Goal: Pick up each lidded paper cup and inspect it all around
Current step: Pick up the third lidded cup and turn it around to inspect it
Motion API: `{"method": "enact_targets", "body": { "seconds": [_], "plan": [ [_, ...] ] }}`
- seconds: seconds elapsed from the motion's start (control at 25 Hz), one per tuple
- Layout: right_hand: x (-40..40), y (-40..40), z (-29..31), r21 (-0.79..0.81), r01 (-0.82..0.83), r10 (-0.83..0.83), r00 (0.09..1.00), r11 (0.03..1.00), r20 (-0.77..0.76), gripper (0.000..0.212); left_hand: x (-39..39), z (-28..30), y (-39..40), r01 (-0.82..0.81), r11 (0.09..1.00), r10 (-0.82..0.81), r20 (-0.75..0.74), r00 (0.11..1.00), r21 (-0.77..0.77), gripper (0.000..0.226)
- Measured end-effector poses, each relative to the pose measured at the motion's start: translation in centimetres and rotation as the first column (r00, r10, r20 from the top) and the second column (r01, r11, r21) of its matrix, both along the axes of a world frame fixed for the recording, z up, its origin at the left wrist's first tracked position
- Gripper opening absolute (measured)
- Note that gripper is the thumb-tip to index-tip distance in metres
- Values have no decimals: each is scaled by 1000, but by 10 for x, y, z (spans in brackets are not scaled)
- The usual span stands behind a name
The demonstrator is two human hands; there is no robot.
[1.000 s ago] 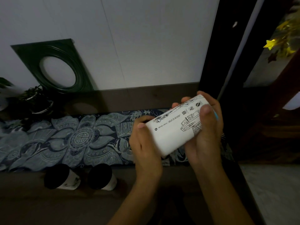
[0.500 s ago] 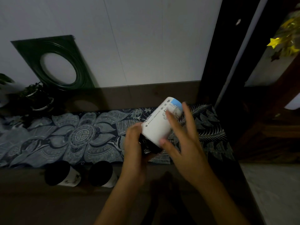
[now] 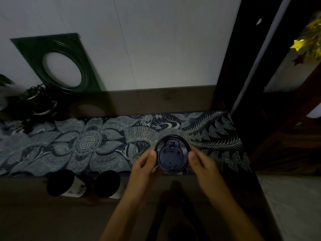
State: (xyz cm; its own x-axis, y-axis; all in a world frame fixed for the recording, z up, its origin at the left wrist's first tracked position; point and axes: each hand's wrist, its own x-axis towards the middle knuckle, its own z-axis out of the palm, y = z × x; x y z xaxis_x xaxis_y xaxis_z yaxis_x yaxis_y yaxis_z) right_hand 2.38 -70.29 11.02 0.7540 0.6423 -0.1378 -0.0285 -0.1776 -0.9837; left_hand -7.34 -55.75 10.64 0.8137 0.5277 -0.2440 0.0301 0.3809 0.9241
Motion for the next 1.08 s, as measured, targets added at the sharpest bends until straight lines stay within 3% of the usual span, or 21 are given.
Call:
{"method": "enact_targets", "body": {
  "seconds": [0.12,0.2,0.4,0.56,0.72,1.08],
  "plan": [
    [-5,4,-28,-13,20,-22,982,1000,-188,43,-4,-25,-2,-38,996,32,-68,997,-85,31],
    [-9,7,-48,-30,38,-46,945,999,-324,60,-5,-45,-1,-81,990,62,-155,986,-117,29],
    [-11,9,-85,-149,62,-125,877,987,-464,40,-8,-90,2,-144,968,66,-340,938,-208,35],
    [-16,8,-102,-192,41,-138,839,981,-527,10,-13,-114,3,-152,960,49,-395,917,-235,30],
    [-22,7,-115,-224,41,-165,806,974,-568,6,-18,-126,0,-161,962,47,-446,894,-220,21],
    [-23,2,-134,-225,22,-149,812,974,-564,41,-26,-140,6,-152,968,50,-439,897,-199,19]
  ]
}}
